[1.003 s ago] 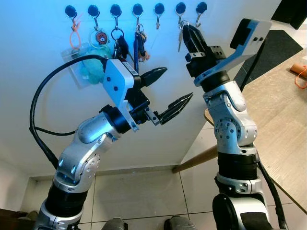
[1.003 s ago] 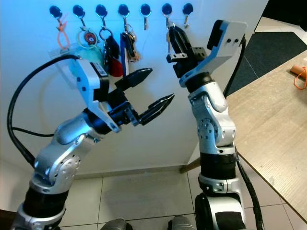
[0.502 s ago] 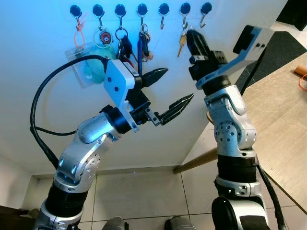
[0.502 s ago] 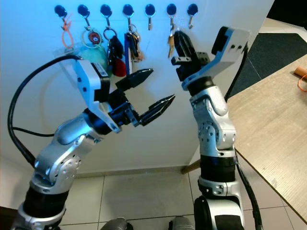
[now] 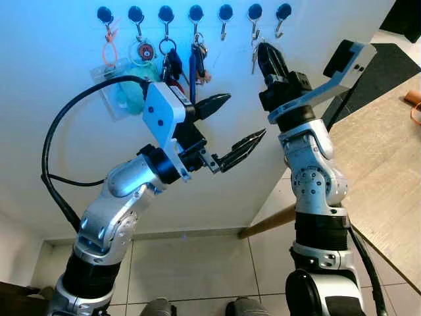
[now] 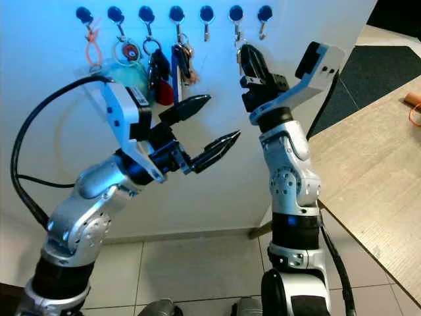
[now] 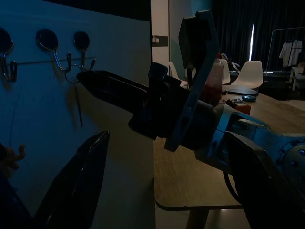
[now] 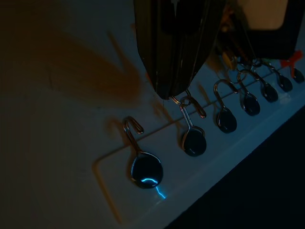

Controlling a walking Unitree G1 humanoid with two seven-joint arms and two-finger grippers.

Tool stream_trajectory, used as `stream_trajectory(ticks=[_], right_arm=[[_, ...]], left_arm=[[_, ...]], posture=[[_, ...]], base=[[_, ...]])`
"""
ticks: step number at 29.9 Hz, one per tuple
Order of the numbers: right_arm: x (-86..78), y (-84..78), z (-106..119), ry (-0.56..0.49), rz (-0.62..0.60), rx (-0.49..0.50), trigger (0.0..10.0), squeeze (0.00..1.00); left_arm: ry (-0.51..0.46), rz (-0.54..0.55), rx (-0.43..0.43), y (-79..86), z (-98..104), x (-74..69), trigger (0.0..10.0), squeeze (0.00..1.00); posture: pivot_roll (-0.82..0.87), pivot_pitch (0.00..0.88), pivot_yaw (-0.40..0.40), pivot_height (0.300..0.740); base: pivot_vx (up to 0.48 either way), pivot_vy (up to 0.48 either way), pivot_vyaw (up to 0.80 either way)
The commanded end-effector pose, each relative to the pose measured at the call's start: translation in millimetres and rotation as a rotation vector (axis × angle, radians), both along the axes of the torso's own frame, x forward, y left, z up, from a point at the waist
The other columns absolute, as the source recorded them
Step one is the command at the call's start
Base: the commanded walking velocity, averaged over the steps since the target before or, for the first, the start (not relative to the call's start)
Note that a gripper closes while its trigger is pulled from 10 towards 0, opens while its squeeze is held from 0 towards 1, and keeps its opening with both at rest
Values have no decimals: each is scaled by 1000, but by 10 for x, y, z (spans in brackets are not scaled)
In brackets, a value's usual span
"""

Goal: Hang keys on a hook

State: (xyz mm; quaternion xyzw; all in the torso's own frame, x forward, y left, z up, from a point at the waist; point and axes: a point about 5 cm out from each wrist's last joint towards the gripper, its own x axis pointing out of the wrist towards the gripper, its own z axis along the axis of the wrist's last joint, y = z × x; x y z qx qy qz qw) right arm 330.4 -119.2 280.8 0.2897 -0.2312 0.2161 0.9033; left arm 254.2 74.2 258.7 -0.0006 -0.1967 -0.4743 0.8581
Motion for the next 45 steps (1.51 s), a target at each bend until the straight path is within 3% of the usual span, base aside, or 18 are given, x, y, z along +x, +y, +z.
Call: stream_trajectory(ticks=[1, 22, 29, 30, 31, 32, 33, 34, 45], right_arm=[[33, -92, -72, 51, -19, 49, 10000, 0], [194, -169, -76, 134, 15, 222, 10000, 0], [217, -176, -65, 133, 12, 222, 10000, 20], [220, -176, -62, 132, 12, 223, 10000, 247], [223, -177, -59, 131, 12, 224, 10000, 616], [223, -177, -59, 131, 12, 224, 10000, 616], [225, -177, -57, 129, 12, 224, 10000, 851], [228, -176, -55, 128, 12, 224, 10000, 945], [232, -174, -47, 121, 12, 224, 10000, 1000]], left_arm=[[-14, -4, 36, -9, -10, -25, 10000, 0], [-38, 18, -17, -11, 93, 0, 10000, 0], [-41, 21, -24, -3, 109, -3, 10000, 0], [-41, 22, -27, -3, 114, -2, 10000, 0], [-42, 23, -30, -3, 119, -1, 10000, 0], [-42, 23, -30, -3, 119, -1, 10000, 0], [-42, 24, -32, -2, 124, 0, 10000, 0], [-43, 24, -33, -1, 128, 2, 10000, 0], [-43, 24, -38, 1, 142, 8, 10000, 0]], posture=[[23, 111, -6, 740], [23, 115, -6, 740], [24, 116, -9, 740], [24, 117, -9, 740], [24, 117, -9, 740], [24, 117, -9, 740], [24, 117, -8, 740], [24, 118, -7, 740], [27, 119, -4, 740]], base=[[0, 0, 0], [0, 0, 0], [0, 0, 0], [0, 0, 0], [0, 0, 0], [0, 0, 0], [0, 0, 0], [0, 0, 0], [0, 0, 0]])
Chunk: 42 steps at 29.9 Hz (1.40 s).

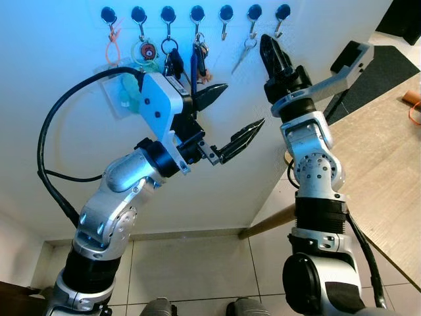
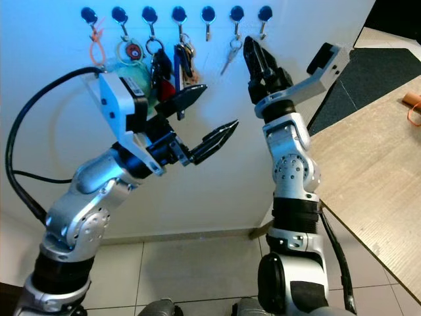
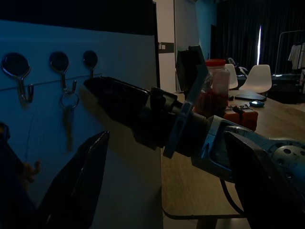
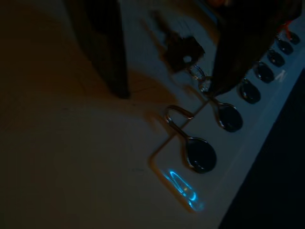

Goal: Hang keys on a hook

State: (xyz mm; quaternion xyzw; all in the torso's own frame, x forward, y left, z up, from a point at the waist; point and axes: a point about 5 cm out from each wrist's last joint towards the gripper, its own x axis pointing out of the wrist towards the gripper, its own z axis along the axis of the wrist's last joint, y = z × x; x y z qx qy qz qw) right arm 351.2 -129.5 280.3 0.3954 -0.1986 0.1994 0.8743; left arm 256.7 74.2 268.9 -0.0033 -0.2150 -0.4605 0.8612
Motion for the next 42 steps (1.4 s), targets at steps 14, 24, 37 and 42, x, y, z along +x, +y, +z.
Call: stream_trajectory(ticks=[14, 24, 37, 42], right_arm=[[-150, 45, -220, -17, -10, -100, 10000, 0], [-356, 42, -911, 145, 17, -272, 10000, 0], [-615, -20, -1829, 401, 104, -452, 10000, 0], [-711, -109, -2289, 530, 79, -580, 10000, 0]], left_arm=[[2, -12, 3, -2, -7, -27, 10000, 0], [106, 5, 37, 267, -369, -45, 10000, 0], [455, 154, 82, 1081, -1153, -7, 10000, 0], [682, 460, 305, 1471, -1979, -20, 10000, 0]], posture=[[27, 120, -4, 740], [26, 117, -9, 740], [28, 100, -13, 740], [38, 85, -17, 740]], base=[[0, 0, 0], [0, 0, 0], [0, 0, 0], [0, 0, 0]])
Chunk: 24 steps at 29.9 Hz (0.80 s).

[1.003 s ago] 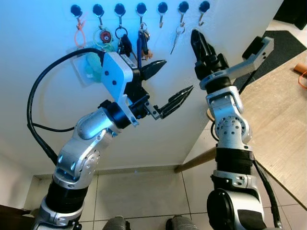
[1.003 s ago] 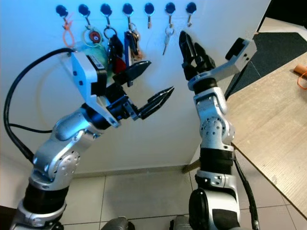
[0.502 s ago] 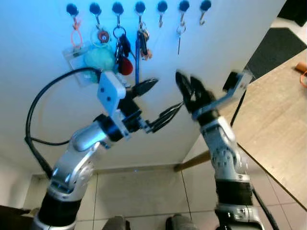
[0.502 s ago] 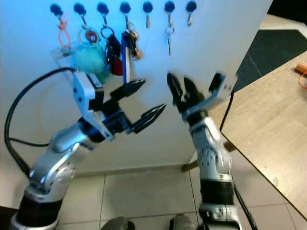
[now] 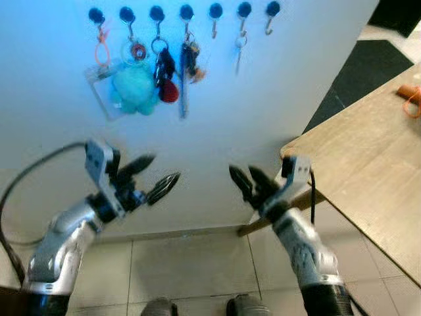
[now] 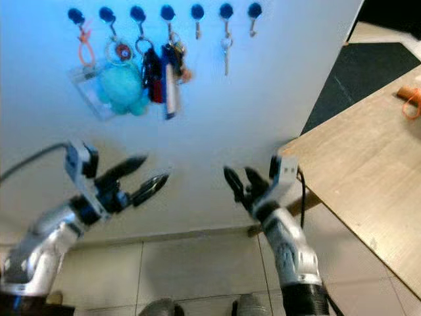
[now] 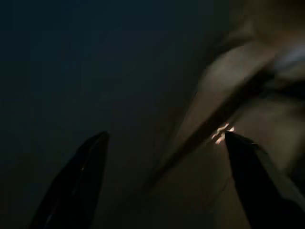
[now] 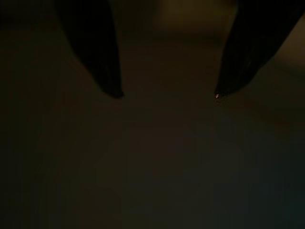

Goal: Hang keys on a hook

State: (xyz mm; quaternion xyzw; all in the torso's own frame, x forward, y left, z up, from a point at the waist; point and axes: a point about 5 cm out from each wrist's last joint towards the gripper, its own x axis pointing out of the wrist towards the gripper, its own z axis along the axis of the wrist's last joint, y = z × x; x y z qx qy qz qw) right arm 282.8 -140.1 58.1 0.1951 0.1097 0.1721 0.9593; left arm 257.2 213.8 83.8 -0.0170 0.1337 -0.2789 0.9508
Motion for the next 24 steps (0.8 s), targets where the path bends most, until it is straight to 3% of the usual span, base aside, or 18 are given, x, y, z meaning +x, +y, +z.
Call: stream_trajectory(ticks=[1, 2, 3, 5, 8, 13, 15, 16, 17, 19, 24], right_arm=[[-61, -58, -220, 52, -28, -64, 10000, 0], [-129, -137, -424, 134, -75, -111, 10000, 0], [-129, -137, -424, 134, -75, -111, 10000, 0], [-269, -253, -693, 257, -146, -174, 10000, 0], [-408, -334, -866, 345, -187, -231, 10000, 0], [-505, -385, -965, 396, -208, -270, 10000, 0], [-657, -517, -1092, 450, -262, -360, 10000, 0], [-657, -517, -1092, 450, -262, -360, 10000, 0], [-729, -632, -1135, 455, -329, -411, 10000, 0], [-750, -706, -1135, 449, -386, -414, 10000, 0], [-796, -753, -1158, 458, -396, -435, 10000, 0]], left_arm=[[104, 193, 110, 185, -365, -23, 10000, 0], [225, 357, 198, 268, -674, -95, 10000, 0], [225, 357, 198, 268, -674, -95, 10000, 0], [383, 508, 325, 300, -1040, -290, 10000, 0], [434, 520, 323, 191, -1184, -408, 10000, 0], [443, 511, 312, 112, -1234, -441, 10000, 0], [426, 485, 333, 30, -1282, -410, 10000, 0], [426, 485, 333, 30, -1282, -410, 10000, 0], [425, 470, 355, -31, -1332, -387, 10000, 0], [422, 460, 356, -77, -1350, -375, 10000, 0], [414, 440, 341, -175, -1364, -361, 10000, 0]], posture=[[38, 78, -18, 740], [38, 62, -14, 740], [38, 62, -14, 740], [34, 54, -10, 740], [25, 45, -6, 740], [21, 40, -4, 740], [29, 29, -6, 740], [29, 29, -6, 740], [30, 28, -6, 740], [34, 26, -5, 740], [37, 17, -2, 740]], base=[[0, 0, 0], [0, 0, 0], [0, 0, 0], [0, 0, 0], [0, 0, 0], [0, 0, 0], [0, 0, 0], [0, 0, 0], [0, 0, 0], [0, 0, 0], [0, 0, 0]])
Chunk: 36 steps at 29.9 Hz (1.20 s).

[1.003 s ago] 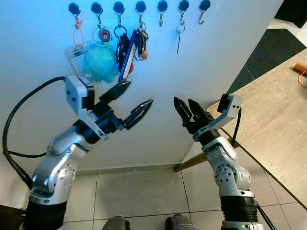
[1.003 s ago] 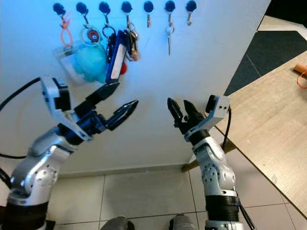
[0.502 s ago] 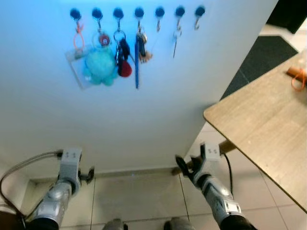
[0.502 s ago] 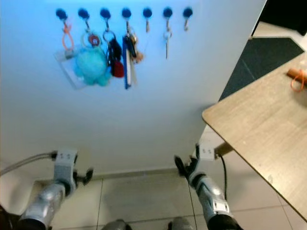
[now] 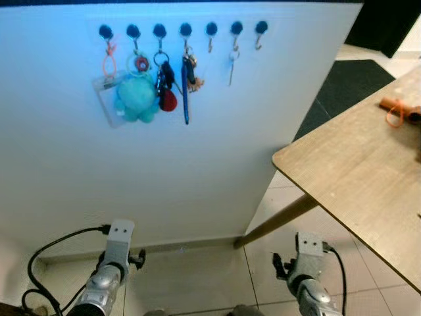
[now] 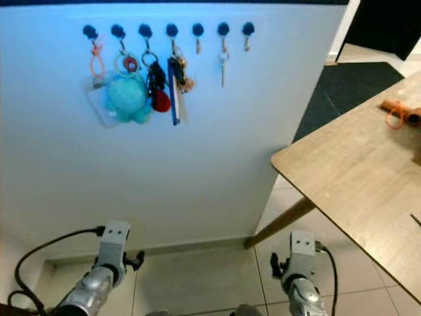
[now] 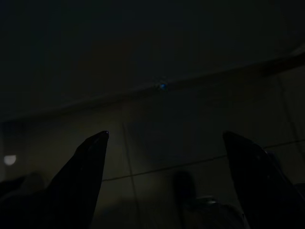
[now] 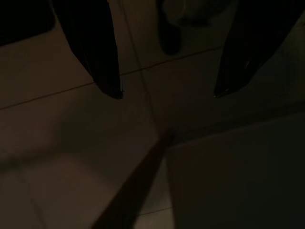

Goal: Hang keys on a hook

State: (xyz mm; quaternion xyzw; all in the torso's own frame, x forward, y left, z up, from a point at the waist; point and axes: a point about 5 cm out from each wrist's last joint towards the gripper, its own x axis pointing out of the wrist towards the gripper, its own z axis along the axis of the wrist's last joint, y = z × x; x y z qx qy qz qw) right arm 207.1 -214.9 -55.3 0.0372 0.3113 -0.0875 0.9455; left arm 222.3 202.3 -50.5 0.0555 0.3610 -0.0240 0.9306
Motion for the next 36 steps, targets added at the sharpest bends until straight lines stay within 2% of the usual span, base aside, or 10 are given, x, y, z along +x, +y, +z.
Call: stream_trajectory(ticks=[1, 7, 11, 17, 24, 26, 30, 33, 36], right_arm=[[-50, -4, -35, 18, -8, -3, 10000, 0], [-89, 33, -88, 57, -15, 29, 10000, 0], [-123, 109, -136, 85, 12, 64, 10000, 0], [-141, 134, -154, 104, 47, 47, 10000, 0], [-158, 117, -157, 106, 74, 27, 10000, 0], [-180, 106, -170, 118, 71, 27, 10000, 0], [-186, 106, -173, 121, 79, 21, 10000, 0], [-189, 102, -177, 129, 88, 9, 10000, 0], [-186, 102, -177, 133, 88, 6, 10000, 0]], left_arm=[[11, -25, 2, -78, -34, -21, 10000, 0], [35, 9, 6, -58, -66, -34, 10000, 0], [64, 65, 56, 21, -88, -42, 10000, 0], [66, 117, 61, 60, -95, -54, 10000, 0], [109, 80, 44, -22, -151, -109, 10000, 0], [134, 8, 83, -55, -190, -164, 10000, 0], [151, 1, 92, -66, -212, -194, 10000, 0], [165, 6, 44, -134, -241, -224, 10000, 0], [172, -12, 45, -165, -246, -223, 10000, 0]], posture=[[37, 16, -2, 740], [30, 10, 9, 740], [32, 11, 10, 740], [33, 12, 5, 740], [28, 11, -5, 740], [25, 11, -5, 740], [23, 14, -6, 740], [22, 13, -5, 740], [23, 14, -2, 740]], base=[[0, 0, 0], [0, 0, 0], [0, 0, 0], [0, 0, 0], [0, 0, 0], [0, 0, 0], [0, 0, 0], [0, 0, 0], [0, 0, 0]])
